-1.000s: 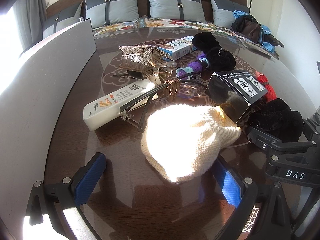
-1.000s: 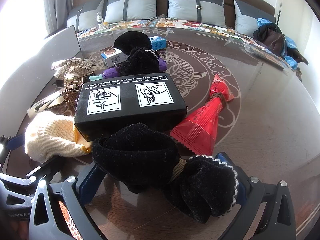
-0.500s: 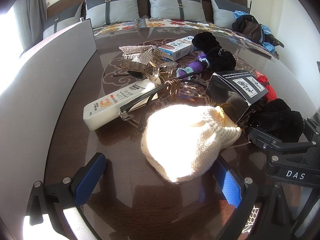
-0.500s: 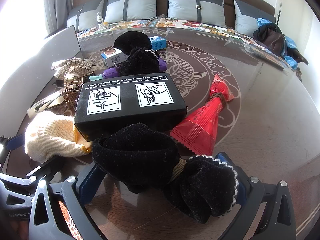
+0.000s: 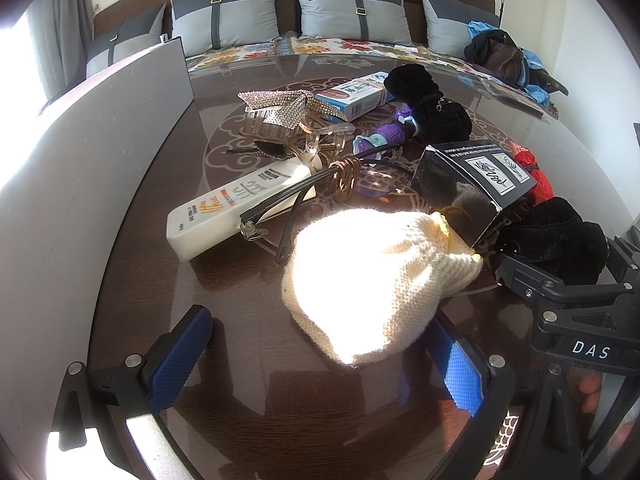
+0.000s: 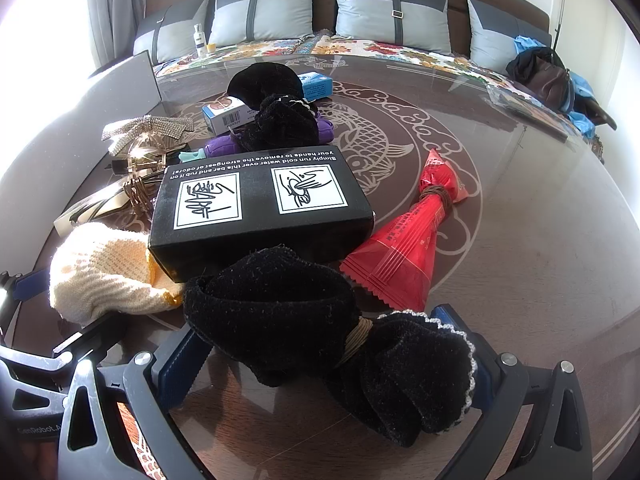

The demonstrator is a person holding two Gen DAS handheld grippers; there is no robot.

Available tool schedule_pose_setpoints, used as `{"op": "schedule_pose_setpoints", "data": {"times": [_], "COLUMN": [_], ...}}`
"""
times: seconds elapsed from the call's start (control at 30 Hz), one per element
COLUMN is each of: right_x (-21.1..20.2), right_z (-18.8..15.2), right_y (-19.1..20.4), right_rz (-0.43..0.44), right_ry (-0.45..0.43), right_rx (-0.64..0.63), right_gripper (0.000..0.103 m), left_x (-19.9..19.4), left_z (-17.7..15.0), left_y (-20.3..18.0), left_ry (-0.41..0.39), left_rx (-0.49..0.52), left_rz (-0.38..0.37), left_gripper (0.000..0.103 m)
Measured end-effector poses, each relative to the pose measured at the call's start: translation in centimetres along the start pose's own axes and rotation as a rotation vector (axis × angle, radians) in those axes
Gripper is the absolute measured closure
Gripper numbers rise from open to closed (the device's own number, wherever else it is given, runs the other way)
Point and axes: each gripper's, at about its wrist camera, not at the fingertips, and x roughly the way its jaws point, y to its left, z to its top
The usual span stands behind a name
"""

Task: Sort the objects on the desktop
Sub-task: 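Move left tool to the cream knitted bag while right tool approaches black velvet pouches, then close left gripper on the cream knitted bag while right gripper grasps the black pouches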

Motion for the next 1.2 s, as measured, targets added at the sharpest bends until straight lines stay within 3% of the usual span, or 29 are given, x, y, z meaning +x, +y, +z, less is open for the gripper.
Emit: {"op": "schedule_pose_setpoints", "data": {"times": [0.17, 0.33, 0.5, 0.63, 0.77, 0.9, 1.07, 1.2], "right_x": [0.0, -0.9, -2.2, -2.3, -3.1, -4.8, -6.3, -7.9], "right_z": [0.0, -1.4, -3.0, -3.1, -3.9, -6.3, -7.3, -6.1], "right_y": [0.0, -0.7, -1.9, -2.0, -2.6, -4.6, -6.2, -6.5], "right_rz": [0.001, 0.028, 0.005, 0.004, 0.043, 0.066, 0.162, 0.228], "right_ry": [0.0, 0.001, -0.015, -0.016, -0.008, 0.004, 0.014, 0.008], "right_rx": [0.0, -0.038, 0.0, 0.002, -0.048, -0.081, -0.061, -0.003], "right_gripper": [0.0, 0.0, 0.0, 0.0, 0.0, 0.0, 0.0, 0.0], "left_x": [-0.2, -1.1, -3.2, -1.2, -0.7, -2.9, -3.3, -1.4], "left_z": [-0.2, -0.8, 2.0, 3.5, 2.0, 0.6, 2.3, 2.1], "left_y": [0.2, 0.4, -0.5, -3.0, -4.8, -4.7, -4.6, -6.6], "left_ry": [0.005, 0.048, -0.062, 0.004, 0.069, 0.096, 0.051, 0.078], "left_rx": [0.008, 0.112, 0.114, 0.16, 0.247, 0.302, 0.254, 0.325], "left_rz": [-0.008, -0.074, -0.105, -0.114, -0.216, -0.351, -0.263, -0.174], "left_gripper": [0.0, 0.0, 0.0, 0.0, 0.0, 0.0, 0.0, 0.0]}}
